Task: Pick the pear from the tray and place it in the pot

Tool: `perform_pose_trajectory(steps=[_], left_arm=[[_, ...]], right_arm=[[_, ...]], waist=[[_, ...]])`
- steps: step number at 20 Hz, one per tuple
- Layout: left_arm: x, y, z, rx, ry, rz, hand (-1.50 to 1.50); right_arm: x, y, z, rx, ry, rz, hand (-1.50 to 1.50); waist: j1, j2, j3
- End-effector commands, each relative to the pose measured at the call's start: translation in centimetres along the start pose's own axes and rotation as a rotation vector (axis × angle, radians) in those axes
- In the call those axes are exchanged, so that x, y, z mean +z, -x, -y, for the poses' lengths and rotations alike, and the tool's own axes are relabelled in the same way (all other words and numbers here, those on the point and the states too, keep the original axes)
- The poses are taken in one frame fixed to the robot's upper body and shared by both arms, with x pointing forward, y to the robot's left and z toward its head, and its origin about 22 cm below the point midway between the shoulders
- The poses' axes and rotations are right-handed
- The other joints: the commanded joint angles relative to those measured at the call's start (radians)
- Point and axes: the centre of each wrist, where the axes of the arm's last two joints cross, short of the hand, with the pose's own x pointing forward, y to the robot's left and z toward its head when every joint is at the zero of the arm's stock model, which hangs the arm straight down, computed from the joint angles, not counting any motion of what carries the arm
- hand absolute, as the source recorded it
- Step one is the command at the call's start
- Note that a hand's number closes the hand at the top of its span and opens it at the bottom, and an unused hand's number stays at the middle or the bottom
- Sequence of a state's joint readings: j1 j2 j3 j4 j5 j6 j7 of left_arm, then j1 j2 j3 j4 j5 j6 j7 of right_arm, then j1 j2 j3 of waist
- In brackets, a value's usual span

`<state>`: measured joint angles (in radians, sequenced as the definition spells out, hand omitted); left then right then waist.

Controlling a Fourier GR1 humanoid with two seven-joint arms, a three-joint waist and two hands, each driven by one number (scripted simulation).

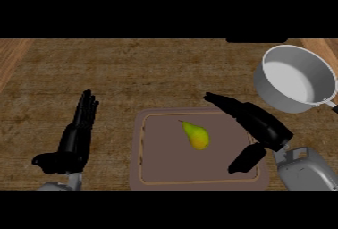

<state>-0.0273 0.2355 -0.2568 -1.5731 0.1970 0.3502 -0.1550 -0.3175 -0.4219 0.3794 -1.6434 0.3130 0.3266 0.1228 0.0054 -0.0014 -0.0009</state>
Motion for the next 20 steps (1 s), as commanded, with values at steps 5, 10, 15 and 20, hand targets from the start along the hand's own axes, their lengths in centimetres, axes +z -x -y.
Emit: perform_pose_trajectory(steps=[5,10,15,20], left_arm=[[0.7,-0.2,2.6,0.014,-0.021,0.003,0.00],[0.9,0.1,-1.2,0.010,-0.012,-0.004,0.00],[0.9,0.3,0.0,-0.008,-0.006,-0.015,0.00],[-1.6,-0.9,-0.6,0.002,-0.003,0.008,0.00]], right_arm=[[-2.5,-0.2,-3.2,0.055,-0.101,-0.113,-1.50],[-2.3,0.5,-4.6,0.076,-0.150,-0.170,-1.50],[-3.7,0.4,-4.5,0.065,-0.163,-0.154,-1.50],[-5.4,2.9,-7.7,0.062,-0.157,-0.162,-1.50]], waist=[[-0.001,0.001,0.001],[-0.003,0.001,0.001],[-0.003,0.001,0.001],[-0.002,0.002,0.001]])
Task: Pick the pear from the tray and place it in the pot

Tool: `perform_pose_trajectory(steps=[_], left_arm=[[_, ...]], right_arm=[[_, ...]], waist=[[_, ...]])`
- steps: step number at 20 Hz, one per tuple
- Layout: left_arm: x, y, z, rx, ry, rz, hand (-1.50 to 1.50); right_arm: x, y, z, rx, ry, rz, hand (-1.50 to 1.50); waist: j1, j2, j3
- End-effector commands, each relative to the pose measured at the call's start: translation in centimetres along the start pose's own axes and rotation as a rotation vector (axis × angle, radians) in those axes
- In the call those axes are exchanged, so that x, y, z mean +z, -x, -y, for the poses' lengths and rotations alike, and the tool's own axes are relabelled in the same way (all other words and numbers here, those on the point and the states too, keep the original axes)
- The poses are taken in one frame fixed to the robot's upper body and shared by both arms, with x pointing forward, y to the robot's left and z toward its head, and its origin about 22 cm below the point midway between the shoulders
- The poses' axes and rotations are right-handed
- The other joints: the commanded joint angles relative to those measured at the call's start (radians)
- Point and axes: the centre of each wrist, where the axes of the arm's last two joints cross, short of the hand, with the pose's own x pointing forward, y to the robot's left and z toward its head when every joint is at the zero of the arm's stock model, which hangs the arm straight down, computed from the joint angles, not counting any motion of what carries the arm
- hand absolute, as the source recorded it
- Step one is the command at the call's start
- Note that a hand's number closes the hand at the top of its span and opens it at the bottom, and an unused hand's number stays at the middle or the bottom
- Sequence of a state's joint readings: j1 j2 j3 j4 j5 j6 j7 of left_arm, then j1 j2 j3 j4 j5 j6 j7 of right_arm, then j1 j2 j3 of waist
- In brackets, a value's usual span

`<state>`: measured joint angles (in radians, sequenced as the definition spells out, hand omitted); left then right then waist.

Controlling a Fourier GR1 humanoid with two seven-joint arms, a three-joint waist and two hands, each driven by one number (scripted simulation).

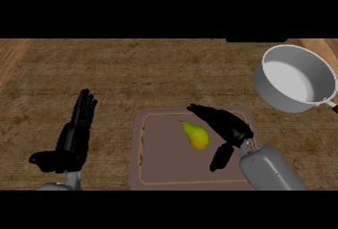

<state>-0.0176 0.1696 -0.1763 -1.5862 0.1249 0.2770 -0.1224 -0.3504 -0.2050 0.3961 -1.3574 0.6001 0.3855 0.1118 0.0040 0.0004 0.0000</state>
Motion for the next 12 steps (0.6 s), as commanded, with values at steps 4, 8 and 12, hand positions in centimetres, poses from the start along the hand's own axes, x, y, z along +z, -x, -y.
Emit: perform_pose_trajectory(steps=[4,8,12], left_arm=[[-0.3,0.0,-0.1,0.000,-0.010,0.013,0.00],[-0.2,0.7,0.9,0.004,0.000,0.004,0.00],[0.5,0.3,-0.3,0.009,0.000,0.017,0.00]], right_arm=[[-2.2,1.3,-1.7,0.019,-0.012,-0.012,-1.50],[-1.7,1.8,-2.6,0.018,-0.009,-0.008,-1.50],[0.0,1.6,-1.8,0.029,-0.012,0.020,-1.50]], waist=[[0.001,0.000,0.000],[-0.002,0.000,0.000],[-0.003,-0.001,0.000]])
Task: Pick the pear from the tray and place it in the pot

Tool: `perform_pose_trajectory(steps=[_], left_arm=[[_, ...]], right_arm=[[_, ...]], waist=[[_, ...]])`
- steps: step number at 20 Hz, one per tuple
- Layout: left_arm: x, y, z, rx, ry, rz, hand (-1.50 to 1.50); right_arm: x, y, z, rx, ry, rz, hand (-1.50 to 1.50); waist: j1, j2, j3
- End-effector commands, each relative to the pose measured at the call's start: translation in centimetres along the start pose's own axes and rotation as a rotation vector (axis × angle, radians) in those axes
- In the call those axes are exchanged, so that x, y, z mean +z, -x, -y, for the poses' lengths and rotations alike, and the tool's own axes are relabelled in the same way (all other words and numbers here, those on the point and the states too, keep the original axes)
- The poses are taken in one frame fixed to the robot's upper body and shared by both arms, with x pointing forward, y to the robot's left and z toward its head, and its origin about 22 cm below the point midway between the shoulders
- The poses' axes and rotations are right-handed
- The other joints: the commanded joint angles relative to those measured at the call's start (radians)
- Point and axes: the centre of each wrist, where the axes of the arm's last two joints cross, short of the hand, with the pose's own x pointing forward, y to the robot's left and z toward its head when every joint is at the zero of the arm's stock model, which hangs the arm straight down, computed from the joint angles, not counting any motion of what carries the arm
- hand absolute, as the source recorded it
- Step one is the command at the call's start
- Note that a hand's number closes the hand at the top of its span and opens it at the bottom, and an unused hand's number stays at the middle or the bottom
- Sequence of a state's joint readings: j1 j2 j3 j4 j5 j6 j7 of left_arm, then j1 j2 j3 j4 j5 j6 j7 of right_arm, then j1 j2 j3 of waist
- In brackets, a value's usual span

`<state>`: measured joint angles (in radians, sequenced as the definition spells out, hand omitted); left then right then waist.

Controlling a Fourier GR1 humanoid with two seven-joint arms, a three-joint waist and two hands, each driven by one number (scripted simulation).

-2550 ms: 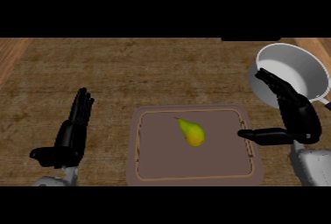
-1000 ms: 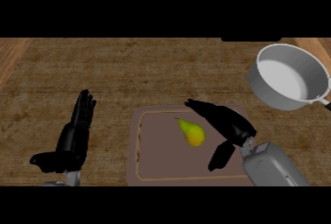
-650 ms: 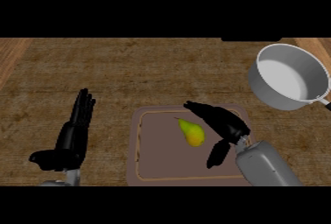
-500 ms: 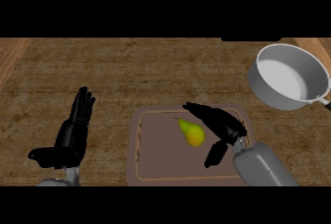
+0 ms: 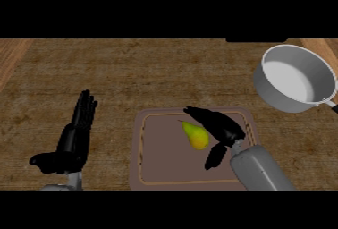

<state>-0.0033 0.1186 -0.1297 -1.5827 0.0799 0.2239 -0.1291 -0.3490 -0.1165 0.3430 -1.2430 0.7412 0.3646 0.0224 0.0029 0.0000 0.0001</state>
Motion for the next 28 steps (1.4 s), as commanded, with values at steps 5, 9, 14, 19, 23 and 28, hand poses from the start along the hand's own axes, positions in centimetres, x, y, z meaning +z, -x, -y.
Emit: perform_pose_trajectory(steps=[5,9,14,19,23,28], left_arm=[[-0.9,0.1,0.6,0.007,0.017,-0.010,0.00],[-0.5,0.2,0.2,0.001,-0.012,-0.007,0.00],[0.6,-1.0,-1.6,-0.012,-0.001,-0.020,0.00],[-0.1,-0.2,-0.9,0.003,-0.006,-0.009,0.00],[0.2,-0.6,0.2,-0.003,0.000,0.004,0.00],[1.4,0.3,-0.2,-0.020,-0.013,0.002,0.00]], right_arm=[[-1.3,1.5,-0.7,0.066,0.179,0.084,1.50],[-2.1,-1.0,-1.4,0.069,0.202,0.106,1.50],[-1.5,-0.6,-1.6,0.110,0.205,0.087,1.50],[0.2,-1.5,-5.7,0.326,0.138,-0.085,1.50],[1.9,-2.1,-4.5,0.360,0.290,-0.076,1.50],[5.7,-6.5,-3.1,0.349,0.496,-0.004,1.50]], waist=[[0.001,0.001,0.000],[0.000,0.000,0.000],[0.001,-0.001,0.000],[-0.010,-0.006,-0.001],[-0.004,-0.001,0.000],[-0.011,-0.005,0.000]])
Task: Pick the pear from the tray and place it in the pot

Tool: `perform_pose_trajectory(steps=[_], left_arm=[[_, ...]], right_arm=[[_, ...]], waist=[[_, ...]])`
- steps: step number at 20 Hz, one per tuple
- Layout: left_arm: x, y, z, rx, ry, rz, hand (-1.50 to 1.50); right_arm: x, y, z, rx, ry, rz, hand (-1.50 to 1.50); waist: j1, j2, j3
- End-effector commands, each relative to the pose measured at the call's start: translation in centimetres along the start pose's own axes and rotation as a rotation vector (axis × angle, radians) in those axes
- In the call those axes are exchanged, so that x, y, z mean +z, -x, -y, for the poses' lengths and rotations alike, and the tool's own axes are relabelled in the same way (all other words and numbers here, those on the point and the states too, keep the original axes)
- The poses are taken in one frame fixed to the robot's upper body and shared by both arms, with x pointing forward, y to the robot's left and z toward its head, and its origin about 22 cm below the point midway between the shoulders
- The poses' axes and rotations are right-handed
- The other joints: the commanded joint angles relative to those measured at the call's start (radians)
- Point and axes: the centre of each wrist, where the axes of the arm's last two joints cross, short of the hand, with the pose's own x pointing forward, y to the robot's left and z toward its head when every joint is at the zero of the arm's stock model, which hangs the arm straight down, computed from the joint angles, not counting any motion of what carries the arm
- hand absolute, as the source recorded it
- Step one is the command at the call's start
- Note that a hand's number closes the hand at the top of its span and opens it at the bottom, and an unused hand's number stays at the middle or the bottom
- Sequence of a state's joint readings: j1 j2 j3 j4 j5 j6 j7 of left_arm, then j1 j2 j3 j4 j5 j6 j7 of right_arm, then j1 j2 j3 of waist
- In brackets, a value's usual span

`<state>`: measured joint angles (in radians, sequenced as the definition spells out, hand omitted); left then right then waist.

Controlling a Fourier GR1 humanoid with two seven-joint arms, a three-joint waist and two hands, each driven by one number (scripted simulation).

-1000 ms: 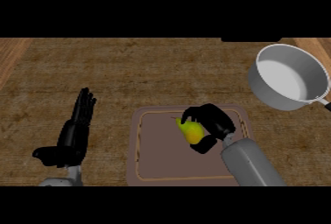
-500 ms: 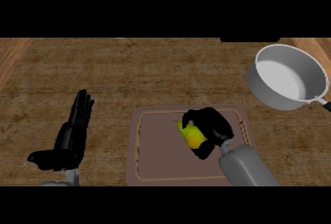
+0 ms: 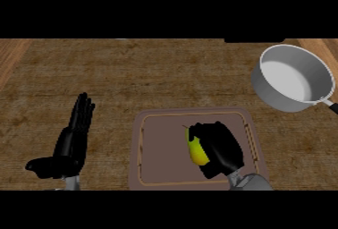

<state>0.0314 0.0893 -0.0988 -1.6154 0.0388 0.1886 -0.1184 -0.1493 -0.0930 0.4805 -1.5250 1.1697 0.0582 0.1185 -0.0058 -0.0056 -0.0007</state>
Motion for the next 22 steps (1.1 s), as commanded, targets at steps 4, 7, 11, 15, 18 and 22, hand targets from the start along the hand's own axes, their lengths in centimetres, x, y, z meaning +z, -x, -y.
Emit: perform_pose_trajectory(steps=[4,7,11,15,18,22], left_arm=[[0.5,0.4,0.8,0.009,-0.004,-0.006,0.00],[-0.9,-1.5,-1.0,0.000,-0.026,0.008,0.00],[-0.9,0.3,0.7,0.002,0.002,-0.006,0.00],[-1.1,1.0,-1.8,0.010,-0.010,0.002,0.00],[-0.5,0.5,0.0,0.011,-0.003,0.006,0.00],[-0.5,0.7,-1.2,0.011,0.000,0.006,0.00]], right_arm=[[4.2,-2.8,3.7,-0.006,0.298,0.014,1.50],[5.7,-4.4,7.3,0.015,0.393,-0.021,1.50],[5.3,-4.3,8.9,0.051,0.450,-0.143,1.50],[7.1,-1.2,11.1,0.067,0.500,-0.224,1.50],[7.1,0.8,11.9,0.061,0.511,-0.297,1.50],[5.8,3.9,14.3,0.056,0.533,-0.351,1.50]], waist=[[-0.004,0.001,0.001],[-0.005,0.000,0.000],[0.002,0.005,0.000],[0.002,0.005,0.001],[0.005,0.005,0.001],[0.009,0.006,0.001]])
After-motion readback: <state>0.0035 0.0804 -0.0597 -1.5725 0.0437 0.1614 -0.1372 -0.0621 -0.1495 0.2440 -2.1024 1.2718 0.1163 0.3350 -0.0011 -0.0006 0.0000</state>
